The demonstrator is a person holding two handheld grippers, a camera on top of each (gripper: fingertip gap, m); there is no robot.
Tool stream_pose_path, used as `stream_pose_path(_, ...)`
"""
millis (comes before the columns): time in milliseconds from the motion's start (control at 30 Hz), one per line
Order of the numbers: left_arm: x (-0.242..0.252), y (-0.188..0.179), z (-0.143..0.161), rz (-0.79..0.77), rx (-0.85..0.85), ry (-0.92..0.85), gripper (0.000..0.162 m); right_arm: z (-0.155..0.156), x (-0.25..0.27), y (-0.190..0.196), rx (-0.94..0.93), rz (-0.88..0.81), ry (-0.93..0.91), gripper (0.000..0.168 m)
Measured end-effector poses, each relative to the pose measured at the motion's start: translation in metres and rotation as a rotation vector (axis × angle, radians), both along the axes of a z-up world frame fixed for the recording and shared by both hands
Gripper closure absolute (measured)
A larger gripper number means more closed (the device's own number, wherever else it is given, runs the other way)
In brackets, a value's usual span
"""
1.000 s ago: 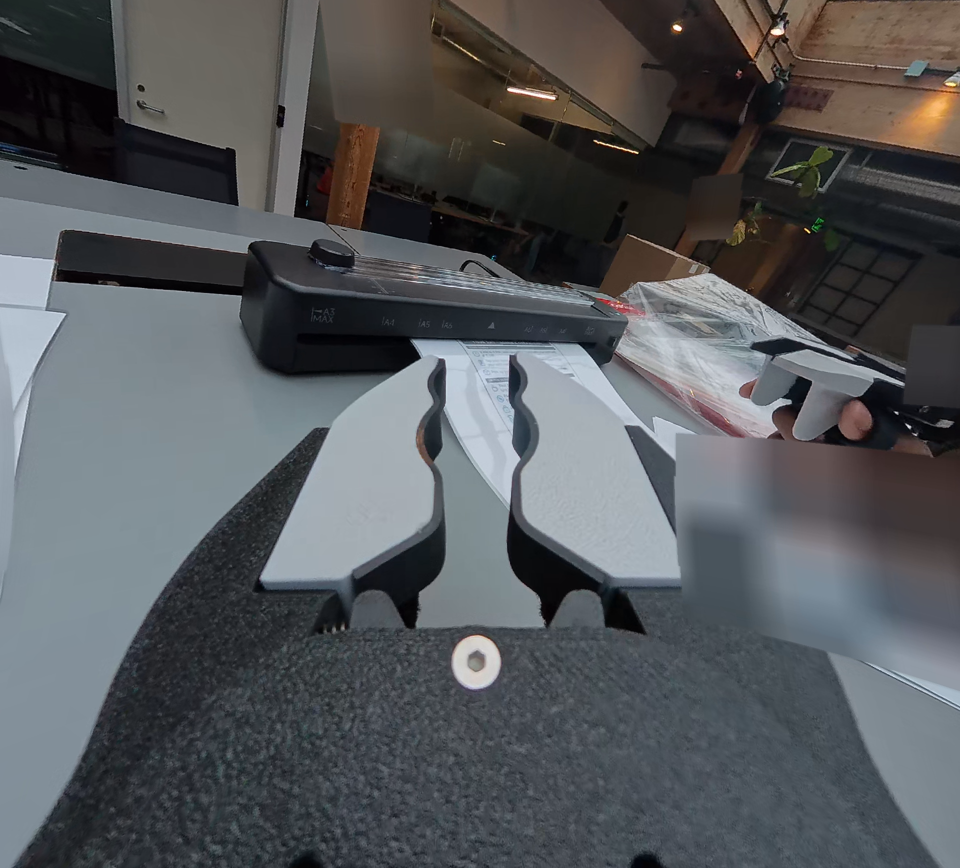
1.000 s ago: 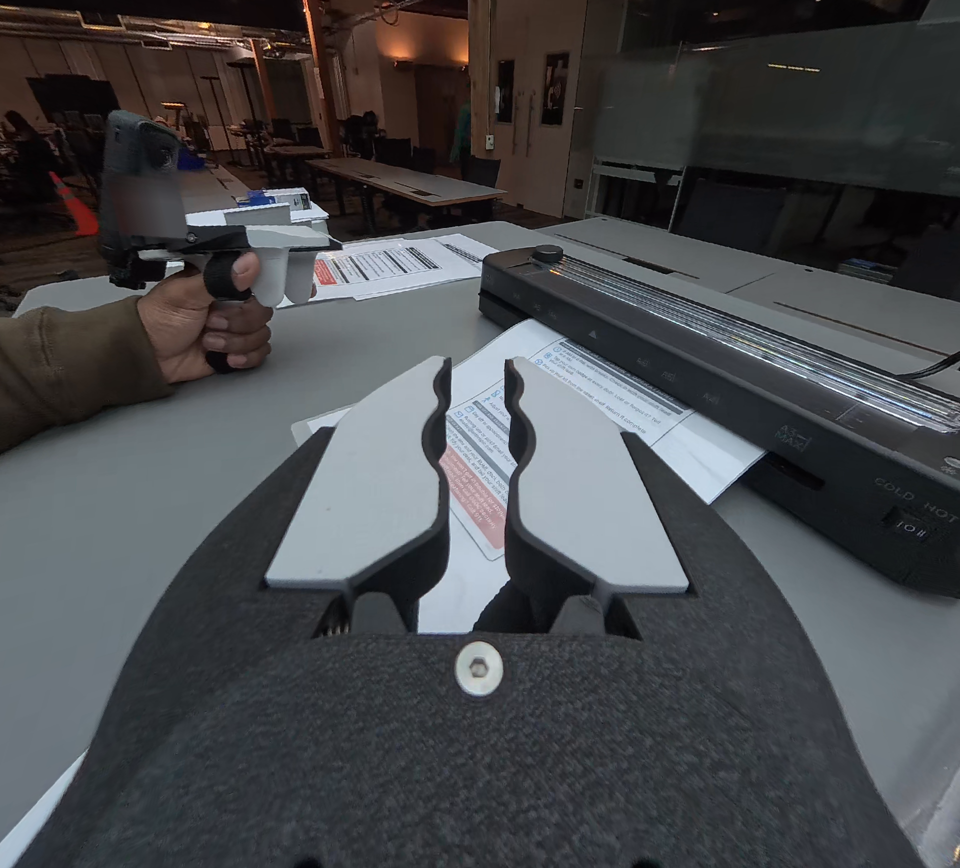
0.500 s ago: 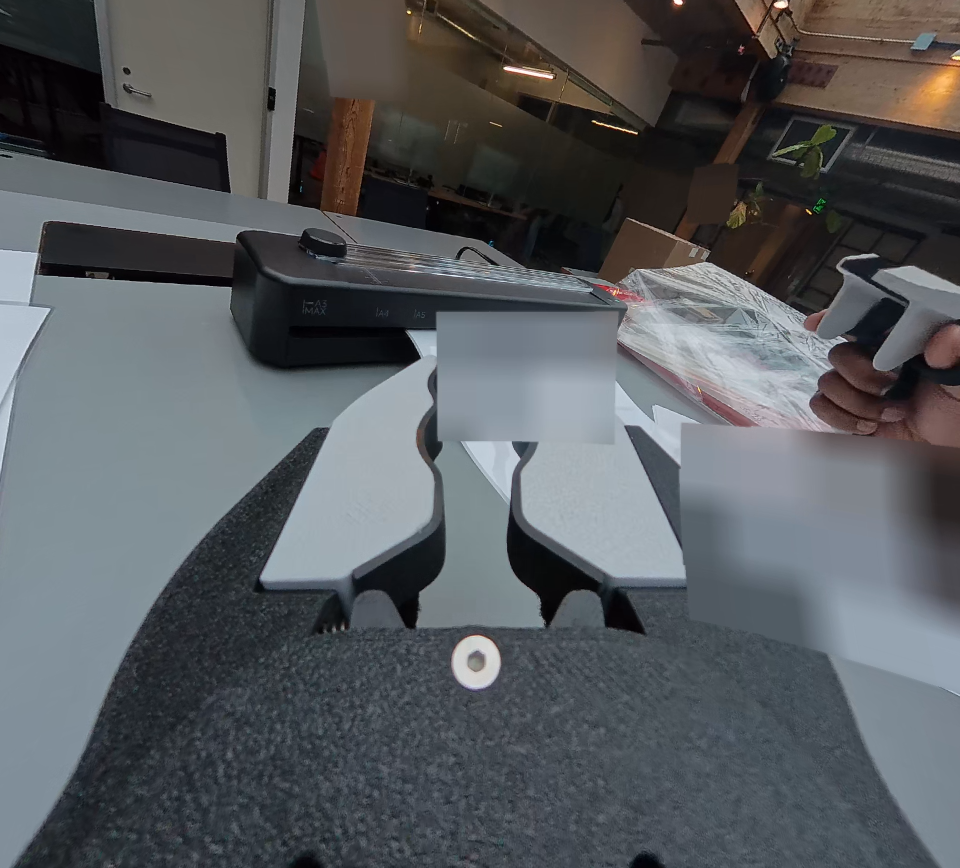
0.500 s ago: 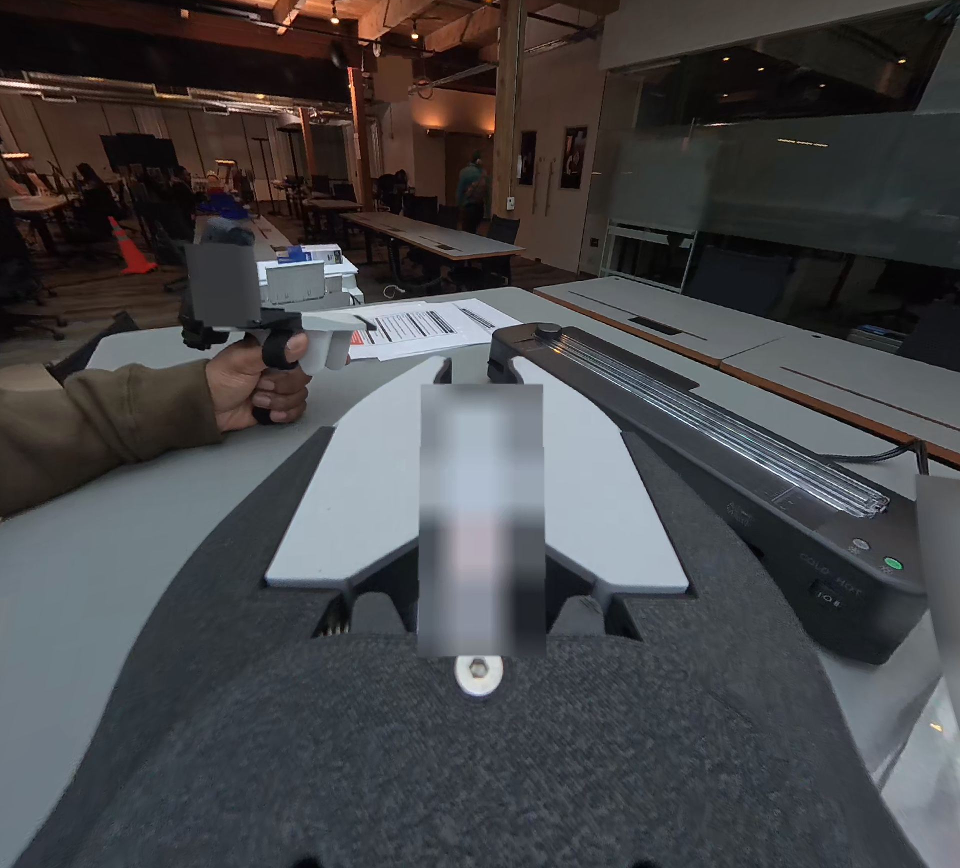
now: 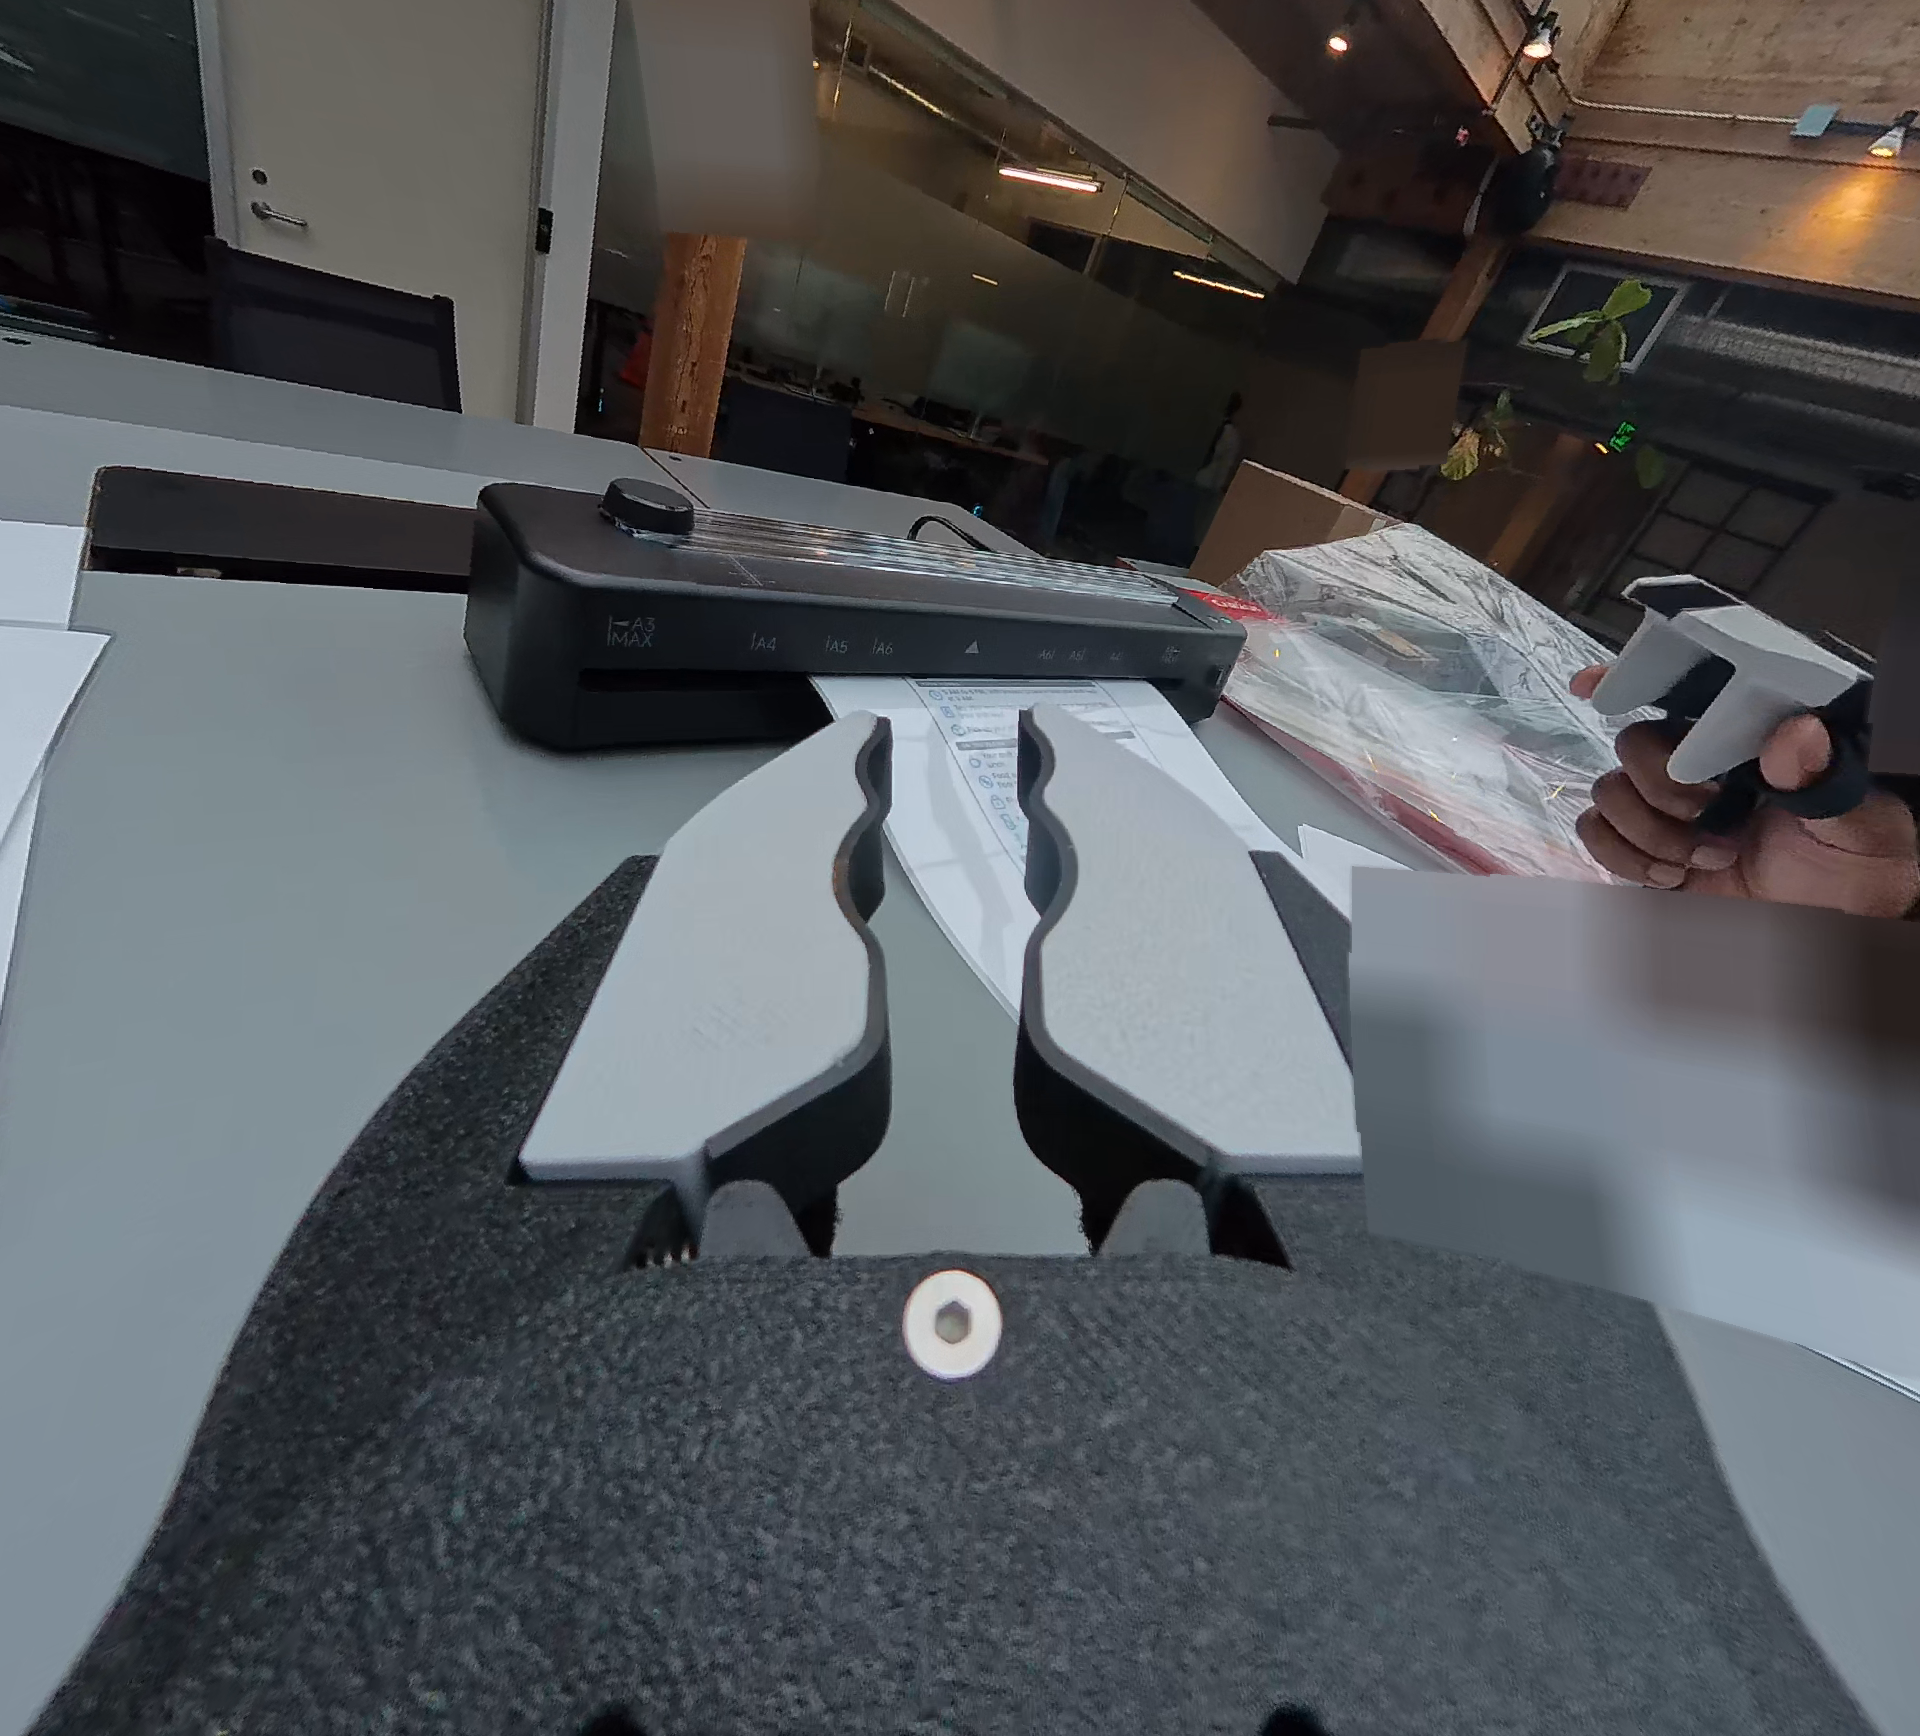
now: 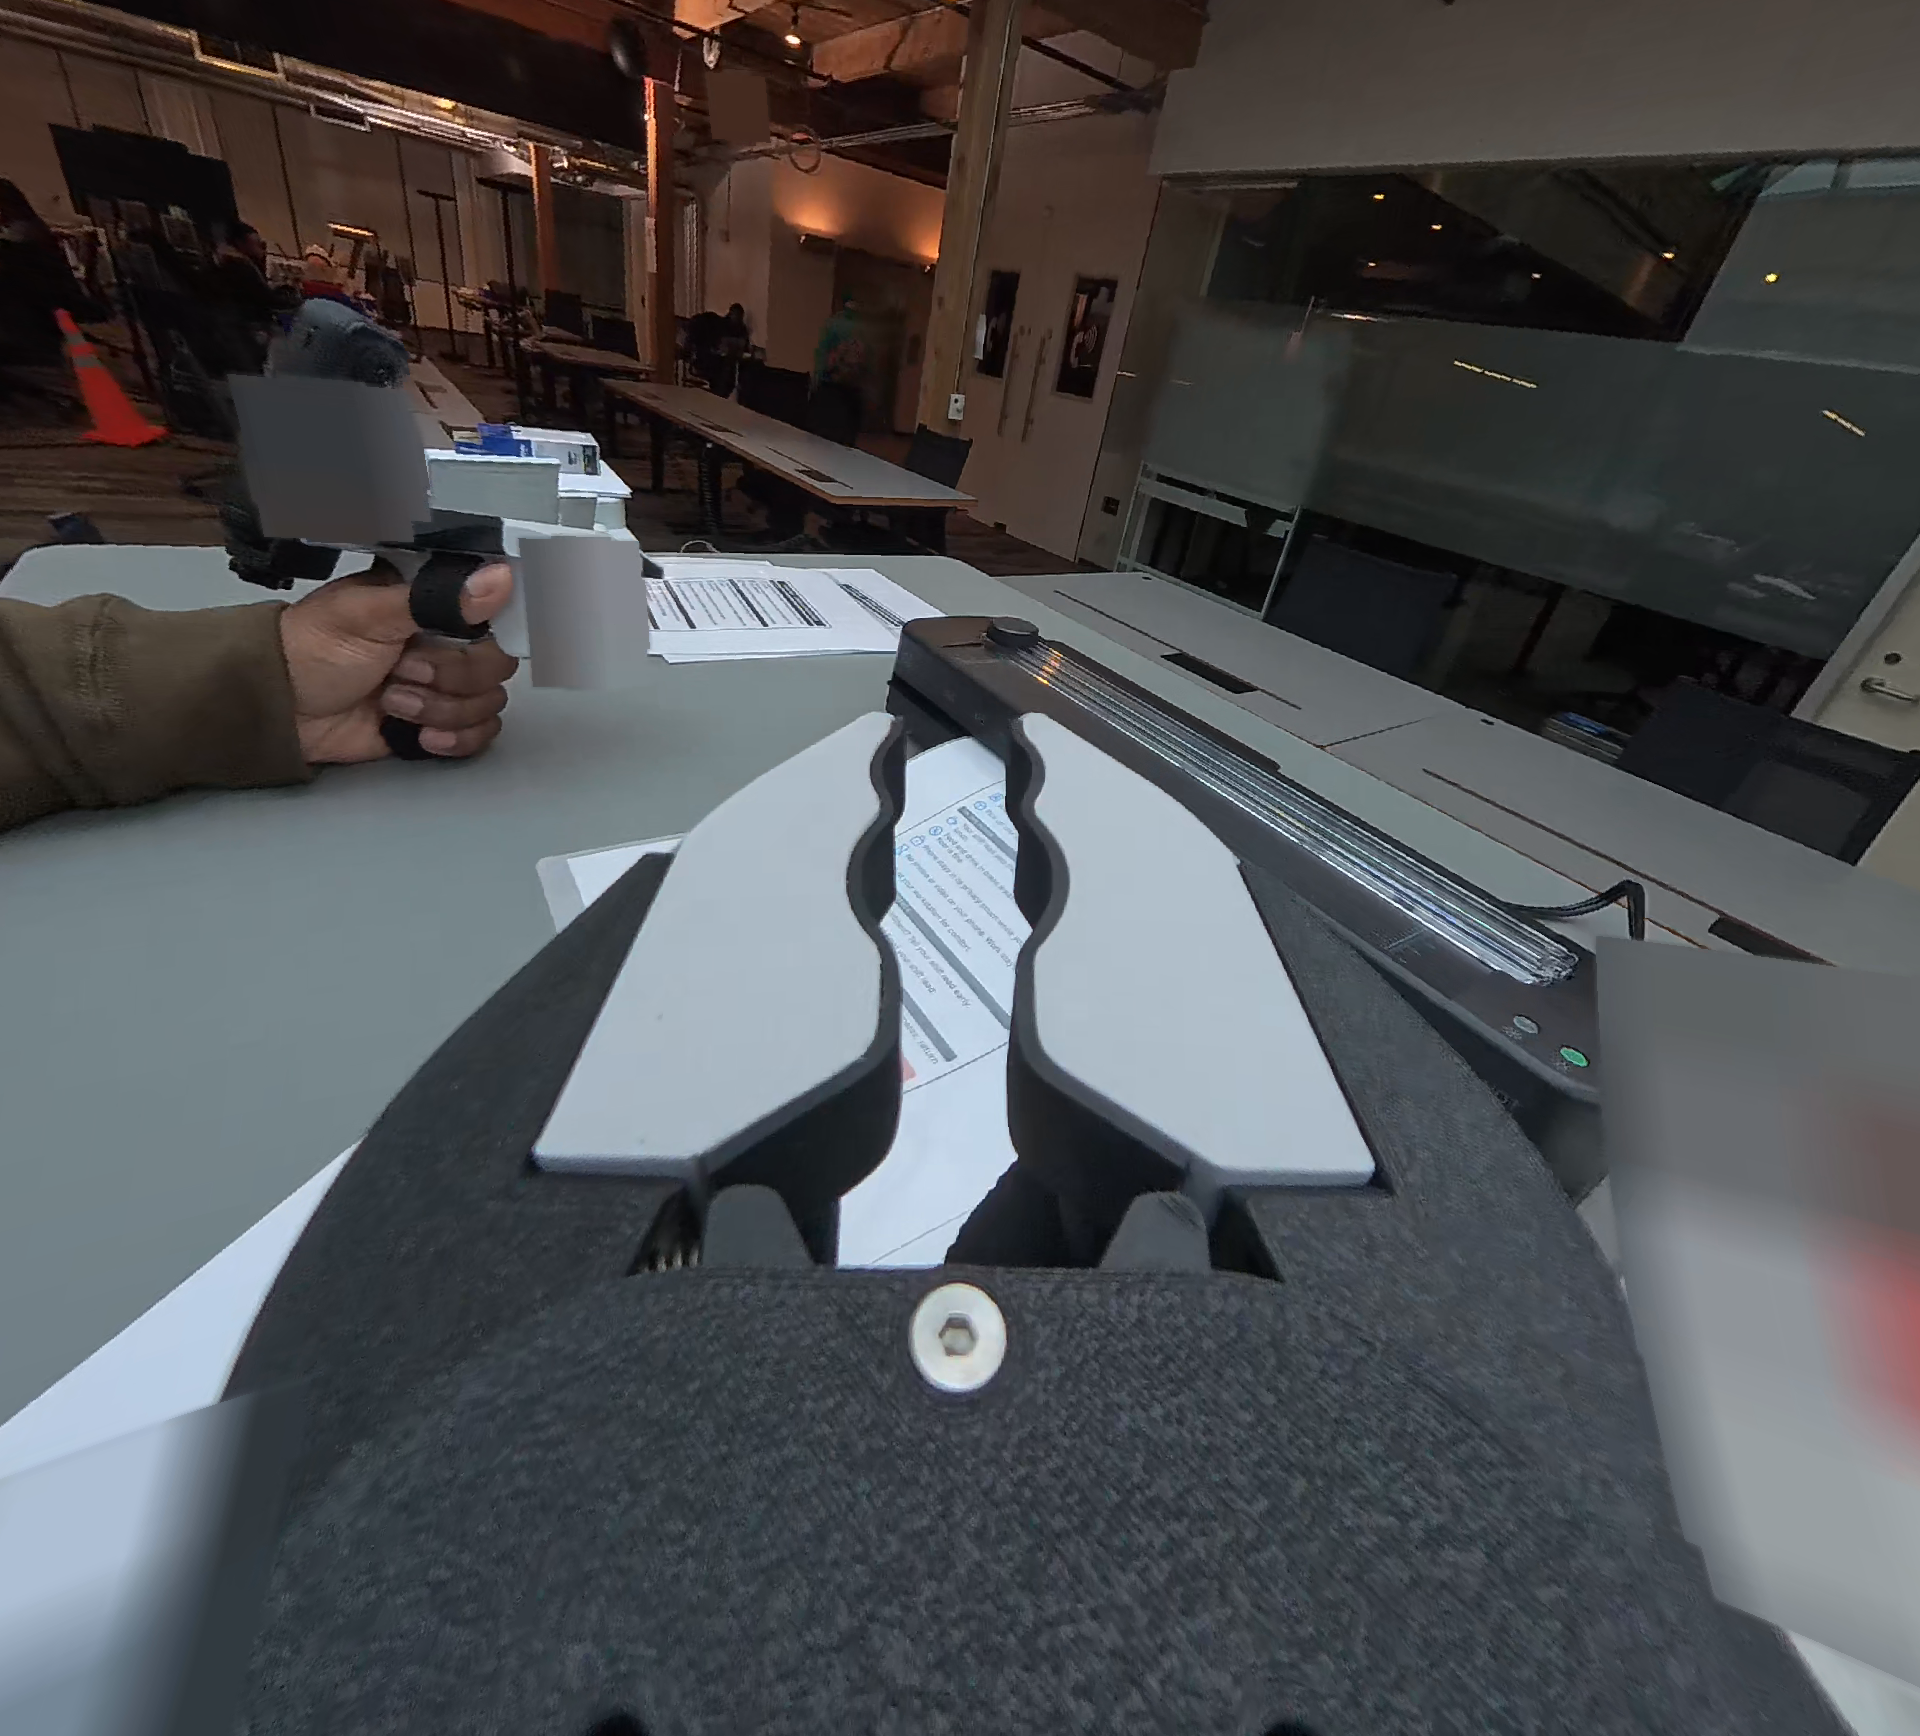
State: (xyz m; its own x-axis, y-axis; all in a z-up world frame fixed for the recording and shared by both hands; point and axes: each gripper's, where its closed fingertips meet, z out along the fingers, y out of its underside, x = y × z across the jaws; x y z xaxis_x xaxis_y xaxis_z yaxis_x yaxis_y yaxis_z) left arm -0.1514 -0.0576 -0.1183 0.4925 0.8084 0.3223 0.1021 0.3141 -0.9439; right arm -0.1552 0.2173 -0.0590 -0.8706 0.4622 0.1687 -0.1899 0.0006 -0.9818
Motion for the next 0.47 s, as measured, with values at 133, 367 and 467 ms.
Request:
stream_pose_path(133, 0.002, -0.002, 0.002, 0.004, 0.009, 0.015, 0.139, -0.005, 0.007, -0.008, 0.042, 0.003, 0.029, 0.151)
stream_pose_path(367, 0.003, -0.002, 0.003, 0.005, 0.014, 0.027, 0.139, -0.024, 0.007, -0.014, 0.083, -0.007, 0.031, 0.151)
stream_pose_path(467, 0.004, -0.002, 0.004, 0.010, 0.007, 0.035, 0.139, -0.024, 0.005, -0.010, 0.065, -0.015, 0.016, 0.151)
